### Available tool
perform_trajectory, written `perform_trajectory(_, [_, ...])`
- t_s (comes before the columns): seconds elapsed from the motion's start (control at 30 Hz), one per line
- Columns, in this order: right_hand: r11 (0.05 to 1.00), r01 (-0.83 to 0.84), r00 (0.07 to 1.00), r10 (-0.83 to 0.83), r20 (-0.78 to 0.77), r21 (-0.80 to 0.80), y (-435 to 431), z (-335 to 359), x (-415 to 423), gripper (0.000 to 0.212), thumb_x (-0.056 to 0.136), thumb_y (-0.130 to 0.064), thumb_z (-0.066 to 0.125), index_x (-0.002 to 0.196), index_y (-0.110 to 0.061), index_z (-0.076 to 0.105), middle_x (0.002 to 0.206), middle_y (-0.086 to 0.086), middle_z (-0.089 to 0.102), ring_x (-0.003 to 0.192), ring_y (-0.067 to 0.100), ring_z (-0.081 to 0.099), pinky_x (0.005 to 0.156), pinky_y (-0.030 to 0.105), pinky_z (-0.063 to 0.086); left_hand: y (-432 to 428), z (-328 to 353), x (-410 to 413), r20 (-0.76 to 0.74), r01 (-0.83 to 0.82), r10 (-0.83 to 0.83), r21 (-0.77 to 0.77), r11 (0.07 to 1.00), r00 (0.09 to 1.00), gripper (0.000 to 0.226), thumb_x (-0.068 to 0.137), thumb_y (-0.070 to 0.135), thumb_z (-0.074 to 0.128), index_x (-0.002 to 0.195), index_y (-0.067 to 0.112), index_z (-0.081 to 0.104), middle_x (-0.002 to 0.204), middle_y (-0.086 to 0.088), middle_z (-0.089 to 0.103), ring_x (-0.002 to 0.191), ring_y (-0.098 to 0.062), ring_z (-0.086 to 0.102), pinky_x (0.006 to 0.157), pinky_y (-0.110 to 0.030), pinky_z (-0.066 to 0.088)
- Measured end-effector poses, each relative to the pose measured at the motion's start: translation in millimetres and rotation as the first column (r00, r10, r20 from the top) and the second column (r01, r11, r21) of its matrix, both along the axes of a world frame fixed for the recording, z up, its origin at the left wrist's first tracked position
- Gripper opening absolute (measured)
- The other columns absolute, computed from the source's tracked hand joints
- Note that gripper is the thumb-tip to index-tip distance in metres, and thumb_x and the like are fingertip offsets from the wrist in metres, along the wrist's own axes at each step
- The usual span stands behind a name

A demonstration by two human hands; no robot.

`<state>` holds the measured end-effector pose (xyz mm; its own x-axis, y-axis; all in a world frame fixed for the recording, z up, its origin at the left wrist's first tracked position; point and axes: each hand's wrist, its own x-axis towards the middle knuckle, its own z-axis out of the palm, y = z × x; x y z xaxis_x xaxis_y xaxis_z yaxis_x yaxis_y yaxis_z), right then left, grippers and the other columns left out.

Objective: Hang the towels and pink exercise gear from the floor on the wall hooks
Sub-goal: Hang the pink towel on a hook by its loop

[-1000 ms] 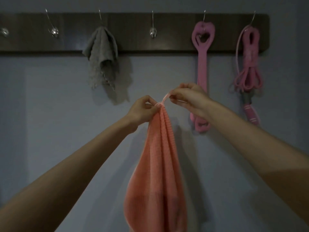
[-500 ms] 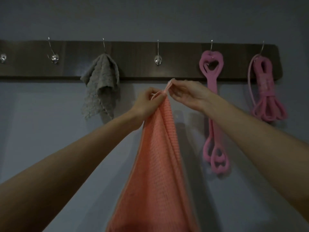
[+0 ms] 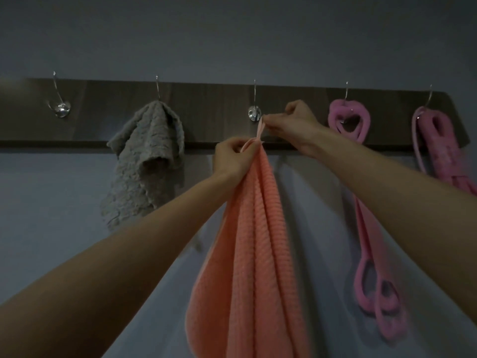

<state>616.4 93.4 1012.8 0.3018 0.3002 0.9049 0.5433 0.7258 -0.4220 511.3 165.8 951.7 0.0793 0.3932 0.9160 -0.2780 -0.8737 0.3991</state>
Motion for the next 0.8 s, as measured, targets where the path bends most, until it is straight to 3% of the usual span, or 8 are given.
perform_trajectory(0.07, [0.999, 0.037, 0.998, -0.038, 0.051, 0.019, 8, 9, 1, 0.041, 0.080, -0.006, 0.068, 0.094, -0.016, 0.031, 0.109, 0.019, 0.064, 0.080, 0.021, 0.063, 0.082, 0.036, 0.056, 5, 7, 2, -0.006, -0.019, 0.019, 0.026, 0.999, 1.000, 0.022, 0.087, 0.029, 0.063, 0.104, 0.015, 0.069, 0.083, 0.008, 0.060, 0.080, -0.007, 0.058, 0.074, -0.023, 0.050])
perform_trajectory(0.17, [0.993, 0.072, 0.991, -0.081, 0.108, 0.090, 18, 21, 1, 0.037, 0.083, -0.003, 0.062, 0.083, -0.021, 0.029, 0.101, 0.011, 0.065, 0.067, 0.014, 0.061, 0.058, 0.021, 0.054, 12, 20, 4, 0.031, -0.074, 0.072, 0.057, 0.996, 0.997, 0.022, 0.088, 0.031, 0.062, 0.103, 0.017, 0.068, 0.080, 0.011, 0.058, 0.082, -0.010, 0.059, 0.081, -0.029, 0.052])
perform_trajectory(0.33, [0.978, 0.069, 0.993, -0.086, 0.083, 0.195, 30, 39, 6, 0.039, 0.082, -0.004, 0.060, 0.077, -0.025, 0.028, 0.094, 0.006, 0.065, 0.090, 0.024, 0.066, 0.075, 0.037, 0.054, 15, 42, 10, 0.060, -0.120, 0.116, 0.070, 0.990, 0.991, 0.022, 0.086, 0.033, 0.063, 0.101, 0.019, 0.069, 0.082, 0.008, 0.060, 0.089, -0.014, 0.061, 0.089, -0.037, 0.052])
perform_trajectory(0.47, [0.993, 0.008, 0.998, -0.015, 0.059, 0.122, 31, 47, 14, 0.045, 0.071, 0.000, 0.067, 0.097, -0.014, 0.033, 0.105, 0.017, 0.062, 0.092, 0.028, 0.067, 0.079, 0.043, 0.058, 19, 48, 17, 0.046, -0.175, 0.171, 0.077, 0.982, 0.984, 0.025, 0.085, 0.035, 0.064, 0.102, 0.019, 0.071, 0.092, 0.001, 0.065, 0.094, -0.018, 0.063, 0.090, -0.041, 0.053])
perform_trajectory(0.6, [0.989, -0.129, 0.990, 0.125, 0.070, 0.065, 26, 47, 15, 0.058, 0.070, 0.008, 0.069, 0.109, -0.009, 0.029, 0.102, 0.020, 0.056, 0.083, 0.027, 0.068, 0.070, 0.037, 0.061, 23, 45, 19, 0.036, -0.188, 0.185, 0.086, 0.978, 0.982, 0.024, 0.086, 0.036, 0.062, 0.103, 0.021, 0.069, 0.096, 0.000, 0.066, 0.094, -0.019, 0.063, 0.090, -0.042, 0.053])
perform_trajectory(0.8, [0.995, -0.084, 0.995, 0.080, 0.067, 0.061, 23, 49, 13, 0.058, 0.072, 0.004, 0.071, 0.109, -0.011, 0.029, 0.114, 0.020, 0.051, 0.089, 0.028, 0.068, 0.066, 0.031, 0.060, 25, 41, 13, 0.064, -0.184, 0.178, 0.104, 0.977, 0.982, 0.017, 0.085, 0.040, 0.062, 0.095, 0.028, 0.067, 0.096, 0.001, 0.067, 0.092, -0.019, 0.064, 0.088, -0.043, 0.054])
